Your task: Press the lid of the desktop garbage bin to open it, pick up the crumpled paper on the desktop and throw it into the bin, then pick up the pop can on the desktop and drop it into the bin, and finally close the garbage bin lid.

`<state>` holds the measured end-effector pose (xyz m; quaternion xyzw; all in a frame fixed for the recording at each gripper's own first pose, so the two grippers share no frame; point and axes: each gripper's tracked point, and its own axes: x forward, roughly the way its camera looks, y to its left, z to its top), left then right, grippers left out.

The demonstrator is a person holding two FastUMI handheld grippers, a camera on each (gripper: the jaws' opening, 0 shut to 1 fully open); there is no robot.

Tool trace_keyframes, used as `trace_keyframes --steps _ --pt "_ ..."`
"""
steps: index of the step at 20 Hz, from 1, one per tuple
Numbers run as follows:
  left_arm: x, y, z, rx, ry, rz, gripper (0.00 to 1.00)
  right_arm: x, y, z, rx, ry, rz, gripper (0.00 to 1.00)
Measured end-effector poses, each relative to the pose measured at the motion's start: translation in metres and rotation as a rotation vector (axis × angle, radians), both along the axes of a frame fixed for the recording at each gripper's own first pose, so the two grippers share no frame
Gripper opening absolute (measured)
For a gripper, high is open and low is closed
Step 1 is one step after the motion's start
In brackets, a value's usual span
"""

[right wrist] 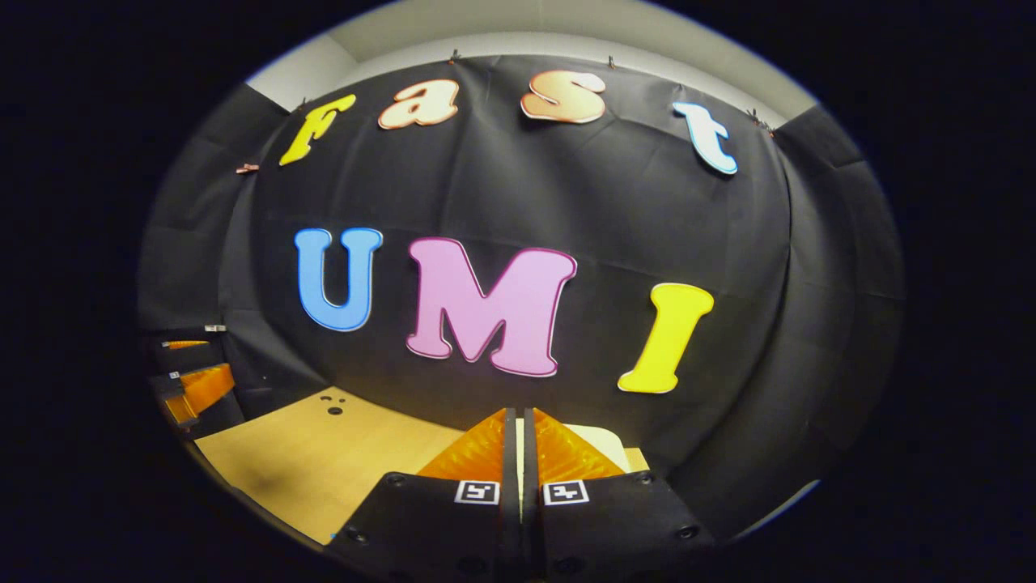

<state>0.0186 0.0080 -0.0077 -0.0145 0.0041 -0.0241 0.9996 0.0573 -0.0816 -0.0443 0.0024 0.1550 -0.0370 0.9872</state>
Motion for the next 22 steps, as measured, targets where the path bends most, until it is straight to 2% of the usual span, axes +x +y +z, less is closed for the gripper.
trace_keyframes --steps 2,6,13,18,19,20,22 --pt "0.001 -0.001 -0.001 -0.004 0.002 -0.002 0.97 0.012 -0.016 -0.018 0.015 0.063 -0.013 0.07" --pt "0.002 -0.003 -0.003 -0.011 0.007 0.0 0.97 0.023 -0.031 -0.062 0.095 0.205 -0.015 0.05" --pt "0.002 -0.009 -0.006 -0.005 0.017 0.004 0.97 0.039 -0.039 -0.113 0.162 0.32 -0.011 0.05" --pt "0.001 -0.012 -0.008 -0.004 0.022 0.01 0.97 0.041 -0.037 -0.143 0.163 0.392 -0.001 0.05" --pt "0.001 -0.012 -0.008 -0.003 0.022 0.013 0.97 0.041 -0.037 -0.147 0.166 0.401 -0.002 0.08" --pt "0.002 -0.012 -0.008 -0.002 0.021 0.015 0.97 0.041 -0.037 -0.149 0.169 0.408 -0.001 0.05" --pt "0.002 -0.011 -0.009 -0.001 0.024 0.022 0.97 0.041 -0.038 -0.154 0.168 0.418 0.001 0.05"
